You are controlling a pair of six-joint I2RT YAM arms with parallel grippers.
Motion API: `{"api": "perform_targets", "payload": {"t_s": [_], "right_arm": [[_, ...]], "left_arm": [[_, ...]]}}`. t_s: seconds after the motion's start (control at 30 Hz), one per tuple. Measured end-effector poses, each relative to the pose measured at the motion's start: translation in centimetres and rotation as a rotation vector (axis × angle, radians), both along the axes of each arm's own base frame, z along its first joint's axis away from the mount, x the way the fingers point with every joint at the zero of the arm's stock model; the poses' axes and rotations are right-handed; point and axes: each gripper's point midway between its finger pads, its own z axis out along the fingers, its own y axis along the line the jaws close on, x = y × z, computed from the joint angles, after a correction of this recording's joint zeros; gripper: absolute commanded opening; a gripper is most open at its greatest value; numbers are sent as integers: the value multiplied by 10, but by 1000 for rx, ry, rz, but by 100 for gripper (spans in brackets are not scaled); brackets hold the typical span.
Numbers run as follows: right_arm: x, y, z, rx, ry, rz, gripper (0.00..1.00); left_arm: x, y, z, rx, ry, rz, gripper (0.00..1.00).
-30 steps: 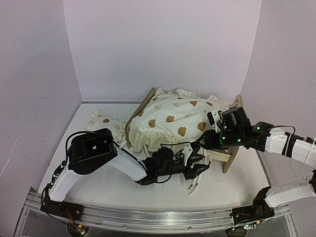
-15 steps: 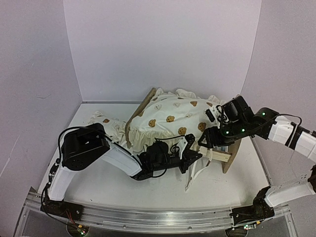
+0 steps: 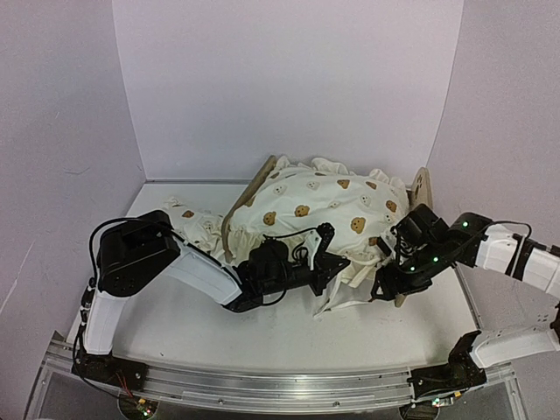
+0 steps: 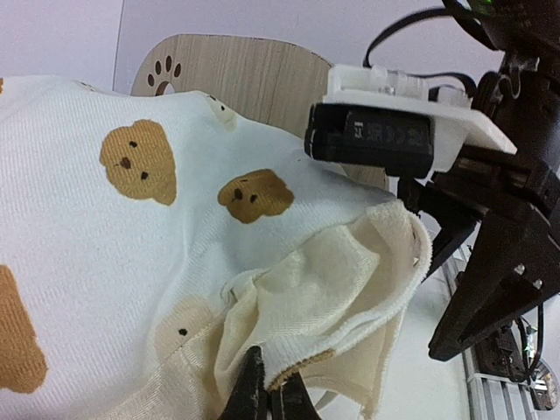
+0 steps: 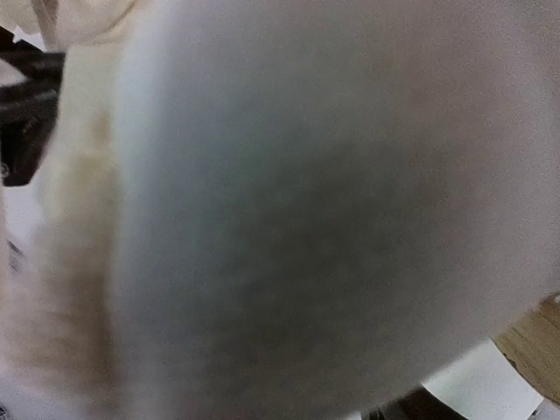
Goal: Set up the pet bed
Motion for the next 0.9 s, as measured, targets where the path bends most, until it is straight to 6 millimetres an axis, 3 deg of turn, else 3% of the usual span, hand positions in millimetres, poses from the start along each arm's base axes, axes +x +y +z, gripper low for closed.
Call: {"api": "perform_targets", "payload": {"t_s": [0.17, 0.37, 0.47, 0.63, 0.67, 0.77, 0.9], "right_arm": [[-6, -3, -30, 37, -40, -59, 65], [-3, -3, -72, -6, -257, -124, 52], [17, 3, -61, -29, -418, -171, 40], [45, -2, -44, -62, -606, -287, 42], [48, -5, -43, -74, -628, -307, 37], [53, -11, -44, -85, -696, -319, 0], [56, -5, -31, -129, -701, -264, 0]], "left_arm": [[5, 3, -2, 0, 14, 13, 0], [8, 4, -1, -5, 27, 18, 0], [8, 5, -2, -3, 29, 18, 0], [7, 7, -2, 1, 30, 18, 0], [7, 7, -1, 0, 29, 18, 0], [6, 9, 3, -5, 27, 18, 0], [4, 13, 11, -14, 22, 18, 0]]}}
